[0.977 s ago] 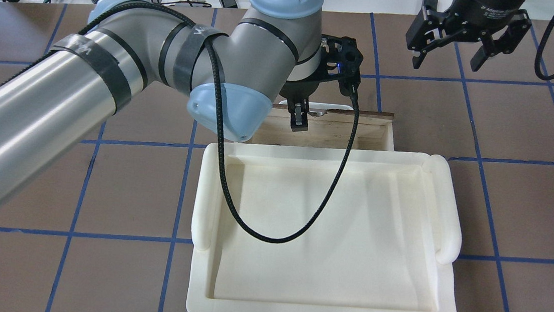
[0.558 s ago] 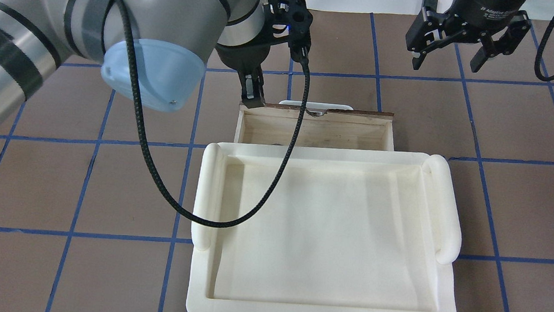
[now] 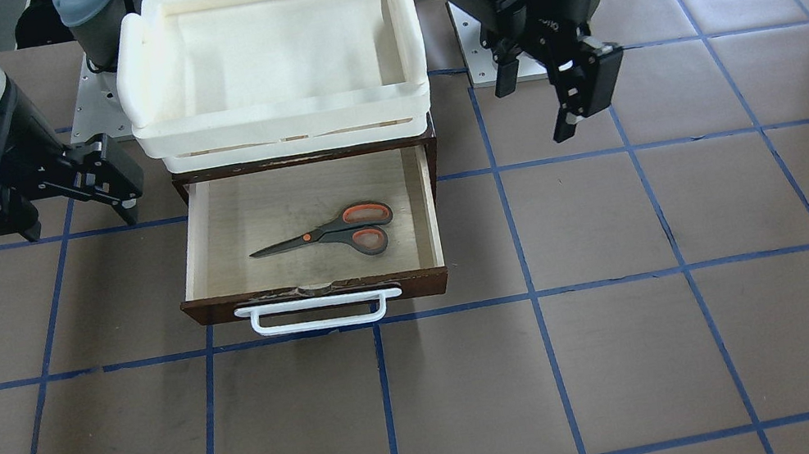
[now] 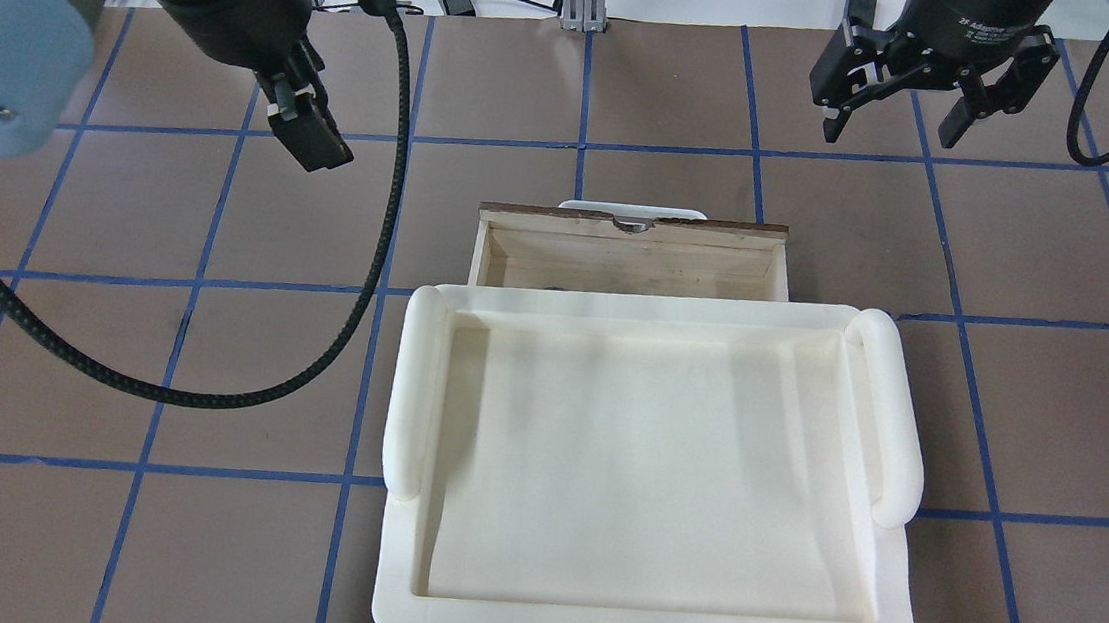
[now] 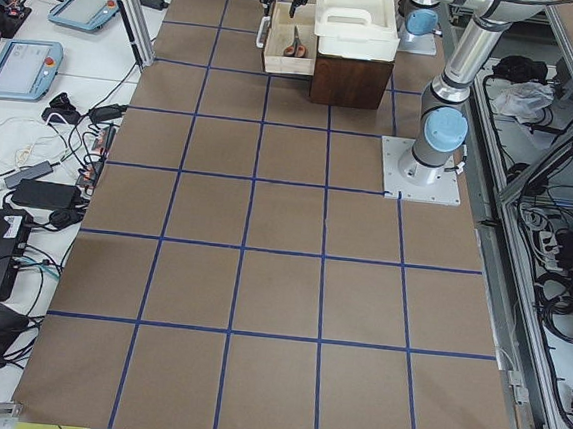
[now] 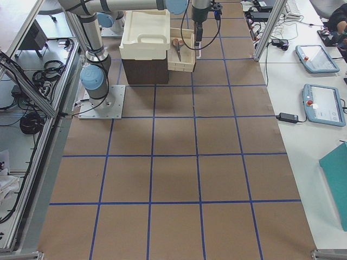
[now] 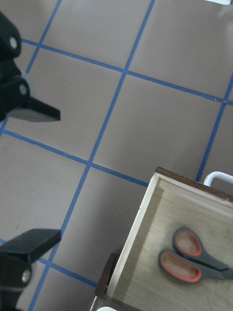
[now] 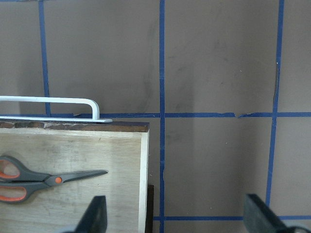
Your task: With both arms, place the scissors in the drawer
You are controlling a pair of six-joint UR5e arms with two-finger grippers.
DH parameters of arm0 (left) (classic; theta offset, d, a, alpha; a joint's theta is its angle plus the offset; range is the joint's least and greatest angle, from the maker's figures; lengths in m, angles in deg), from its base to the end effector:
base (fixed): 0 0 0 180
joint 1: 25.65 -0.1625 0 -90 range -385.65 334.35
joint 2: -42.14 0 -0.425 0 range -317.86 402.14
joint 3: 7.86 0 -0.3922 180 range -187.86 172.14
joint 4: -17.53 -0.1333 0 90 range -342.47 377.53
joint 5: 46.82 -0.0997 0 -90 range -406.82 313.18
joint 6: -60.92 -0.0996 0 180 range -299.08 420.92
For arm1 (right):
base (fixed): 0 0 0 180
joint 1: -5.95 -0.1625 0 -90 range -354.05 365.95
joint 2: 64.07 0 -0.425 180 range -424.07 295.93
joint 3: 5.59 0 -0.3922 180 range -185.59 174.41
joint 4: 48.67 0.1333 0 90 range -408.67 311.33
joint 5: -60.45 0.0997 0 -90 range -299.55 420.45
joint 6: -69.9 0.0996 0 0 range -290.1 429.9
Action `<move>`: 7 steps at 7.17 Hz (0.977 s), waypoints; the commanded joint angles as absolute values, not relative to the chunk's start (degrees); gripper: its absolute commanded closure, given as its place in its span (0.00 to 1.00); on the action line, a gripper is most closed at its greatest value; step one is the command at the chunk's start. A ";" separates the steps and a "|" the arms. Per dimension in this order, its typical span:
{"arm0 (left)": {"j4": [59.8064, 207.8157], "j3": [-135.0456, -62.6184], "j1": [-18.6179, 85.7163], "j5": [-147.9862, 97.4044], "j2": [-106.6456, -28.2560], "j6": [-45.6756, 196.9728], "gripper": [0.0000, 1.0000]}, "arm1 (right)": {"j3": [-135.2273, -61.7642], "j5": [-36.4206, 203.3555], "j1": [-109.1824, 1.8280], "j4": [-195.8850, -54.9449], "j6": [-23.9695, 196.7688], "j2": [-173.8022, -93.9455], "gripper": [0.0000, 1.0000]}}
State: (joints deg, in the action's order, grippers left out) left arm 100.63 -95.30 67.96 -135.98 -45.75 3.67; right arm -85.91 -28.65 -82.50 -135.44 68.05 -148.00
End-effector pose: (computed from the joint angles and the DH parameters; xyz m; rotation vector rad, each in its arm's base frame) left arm -0.1655 -0.4834 0.5416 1.5469 2.6289 -0.2859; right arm 0.1203 -0.5402 0.5109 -0.0083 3.1261 -0.0111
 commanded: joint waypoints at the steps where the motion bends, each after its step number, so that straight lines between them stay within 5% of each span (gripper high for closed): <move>1: 103.73 -95.49 59.13 -136.12 -43.38 15.95 0.00 | -85.92 -28.67 -82.55 -135.50 68.05 -148.00 0.00; 4: 105.86 -95.40 54.67 -132.28 -43.81 44.45 0.00 | -85.92 -28.85 -82.46 -135.59 68.05 -148.00 0.00; 7: 106.04 -96.18 66.36 -133.82 -44.78 59.66 0.00 | -85.92 -28.42 -82.46 -135.59 68.05 -148.35 0.00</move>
